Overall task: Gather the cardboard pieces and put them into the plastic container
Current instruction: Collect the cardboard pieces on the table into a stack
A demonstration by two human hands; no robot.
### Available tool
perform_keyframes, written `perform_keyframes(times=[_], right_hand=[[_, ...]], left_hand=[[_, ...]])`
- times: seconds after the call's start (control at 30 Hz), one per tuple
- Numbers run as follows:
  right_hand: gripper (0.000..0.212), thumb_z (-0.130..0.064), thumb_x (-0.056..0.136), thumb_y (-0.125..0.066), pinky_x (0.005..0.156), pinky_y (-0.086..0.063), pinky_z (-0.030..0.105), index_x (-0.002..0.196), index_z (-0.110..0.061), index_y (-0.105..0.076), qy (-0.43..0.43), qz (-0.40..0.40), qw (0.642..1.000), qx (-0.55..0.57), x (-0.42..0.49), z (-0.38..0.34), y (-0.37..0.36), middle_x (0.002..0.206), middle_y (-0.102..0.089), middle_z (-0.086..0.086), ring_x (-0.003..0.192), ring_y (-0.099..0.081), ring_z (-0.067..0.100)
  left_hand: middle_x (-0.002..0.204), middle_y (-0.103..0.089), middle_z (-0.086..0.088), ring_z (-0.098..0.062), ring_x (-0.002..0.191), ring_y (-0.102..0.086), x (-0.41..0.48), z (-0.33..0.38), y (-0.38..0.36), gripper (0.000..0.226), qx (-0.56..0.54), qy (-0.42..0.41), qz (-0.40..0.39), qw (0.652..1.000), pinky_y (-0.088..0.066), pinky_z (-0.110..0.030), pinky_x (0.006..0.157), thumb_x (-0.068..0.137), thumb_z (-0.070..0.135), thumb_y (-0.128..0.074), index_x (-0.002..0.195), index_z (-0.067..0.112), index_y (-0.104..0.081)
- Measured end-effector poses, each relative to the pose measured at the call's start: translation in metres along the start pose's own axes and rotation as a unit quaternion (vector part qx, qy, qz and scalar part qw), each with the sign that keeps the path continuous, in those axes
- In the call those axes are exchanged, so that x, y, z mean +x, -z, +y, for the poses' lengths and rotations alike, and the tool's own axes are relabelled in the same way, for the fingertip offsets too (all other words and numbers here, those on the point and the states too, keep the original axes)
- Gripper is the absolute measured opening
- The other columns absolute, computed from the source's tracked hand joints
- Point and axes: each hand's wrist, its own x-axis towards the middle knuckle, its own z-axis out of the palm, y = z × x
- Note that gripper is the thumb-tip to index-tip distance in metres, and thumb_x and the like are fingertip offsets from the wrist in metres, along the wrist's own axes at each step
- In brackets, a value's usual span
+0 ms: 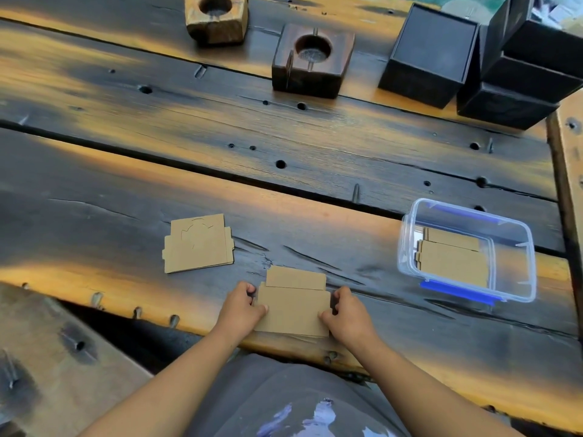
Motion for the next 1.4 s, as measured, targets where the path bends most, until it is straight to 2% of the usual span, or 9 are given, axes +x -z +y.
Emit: perform_keyframes(times=[0.13, 0.23, 0.3, 0.47, 0.73, 0.9, 1.03, 1.27, 1.4], right_hand=[[0.037, -0.032, 0.081, -0.070, 0.079, -0.050, 0.036, 0.105, -0.016, -0.047, -0.036, -0.027, 0.998, 0.044, 0.000, -0.005, -0.004, 0.108, -0.062, 0.005, 0.095, -0.060, 0.022], [0.041, -0.031, 0.081, -0.072, 0.087, -0.052, 0.041, 0.106, -0.014, -0.045, -0.062, -0.047, 0.994, 0.071, 0.003, -0.009, -0.005, 0.112, -0.063, 0.007, 0.101, -0.062, 0.025], [0.044, -0.031, 0.081, -0.073, 0.089, -0.052, 0.043, 0.109, -0.012, -0.045, -0.062, -0.051, 0.995, 0.063, 0.005, -0.012, -0.005, 0.114, -0.062, 0.008, 0.103, -0.062, 0.027], [0.042, -0.029, 0.081, -0.072, 0.079, -0.050, 0.035, 0.110, -0.013, -0.046, -0.036, -0.054, 0.997, 0.053, 0.010, -0.026, -0.006, 0.115, -0.062, 0.007, 0.100, -0.060, 0.024], [0.038, -0.029, 0.078, -0.072, 0.074, -0.048, 0.036, 0.103, -0.016, -0.047, 0.056, -0.055, 0.997, 0.022, 0.023, -0.094, -0.013, 0.105, -0.060, 0.002, 0.094, -0.059, 0.021], [0.041, -0.032, 0.077, -0.073, 0.076, -0.050, 0.036, 0.103, -0.017, -0.046, 0.099, -0.071, 0.993, 0.008, 0.040, -0.157, -0.030, 0.106, -0.061, 0.004, 0.095, -0.060, 0.024], [0.044, -0.033, 0.077, -0.073, 0.073, -0.046, 0.033, 0.107, -0.016, -0.046, 0.117, -0.083, 0.990, 0.001, 0.054, -0.200, -0.045, 0.110, -0.062, 0.006, 0.095, -0.060, 0.025], [0.043, -0.032, 0.080, -0.070, 0.078, -0.054, 0.041, 0.109, -0.013, -0.043, 0.106, -0.093, 0.990, 0.013, 0.074, -0.244, -0.056, 0.113, -0.059, 0.009, 0.099, -0.060, 0.028], [0.045, -0.032, 0.082, -0.069, 0.067, -0.049, 0.036, 0.111, -0.012, -0.041, 0.086, -0.097, 0.991, -0.019, 0.082, -0.253, -0.062, 0.117, -0.057, 0.012, 0.099, -0.060, 0.031]], left_hand=[[0.084, -0.058, 0.002, -0.023, 0.090, -0.061, -0.001, 0.000, -0.003, 0.040, -0.013, 0.043, -0.032, 0.998, -0.048, -0.036, 0.087, 0.076, 0.022, -0.079, 0.101, 0.020, -0.048], [0.102, -0.068, -0.013, -0.030, 0.100, -0.066, 0.001, 0.001, -0.005, 0.040, -0.053, 0.063, -0.049, 0.995, -0.051, -0.041, 0.094, 0.075, 0.018, -0.079, 0.104, 0.012, -0.053], [0.104, -0.070, -0.016, -0.029, 0.097, -0.067, 0.000, 0.002, -0.003, 0.031, -0.070, 0.071, -0.051, 0.994, -0.053, -0.039, 0.090, 0.076, 0.015, -0.079, 0.098, 0.010, -0.057], [0.092, -0.066, -0.009, -0.026, 0.091, -0.065, -0.004, 0.002, 0.014, 0.028, -0.139, 0.092, -0.055, 0.985, -0.051, -0.038, 0.080, 0.080, 0.009, -0.077, 0.082, 0.016, -0.050], [0.107, -0.067, -0.017, -0.033, 0.106, -0.066, -0.003, -0.005, 0.072, 0.025, -0.203, 0.105, -0.010, 0.974, -0.051, -0.051, 0.098, 0.083, 0.010, -0.074, 0.089, 0.014, -0.050], [0.106, -0.067, -0.011, -0.019, 0.089, -0.064, 0.010, -0.014, 0.123, 0.024, -0.273, 0.109, 0.048, 0.955, -0.054, -0.035, 0.075, 0.084, 0.006, -0.073, 0.102, 0.009, -0.056], [0.107, -0.067, -0.011, -0.022, 0.091, -0.063, 0.025, -0.021, 0.158, 0.037, -0.269, 0.112, 0.084, 0.953, -0.052, -0.039, 0.085, 0.084, 0.010, -0.072, 0.116, 0.003, -0.055], [0.104, -0.064, -0.014, -0.017, 0.077, -0.060, 0.062, -0.015, 0.191, 0.037, -0.242, 0.098, 0.118, 0.958, -0.042, -0.026, 0.059, 0.084, 0.007, -0.071, 0.117, 0.000, -0.056], [0.101, -0.065, -0.015, -0.024, 0.084, -0.062, 0.080, -0.017, 0.195, 0.029, -0.234, 0.104, 0.103, 0.961, -0.048, -0.032, 0.072, 0.083, 0.006, -0.072, 0.108, 0.003, -0.057]])
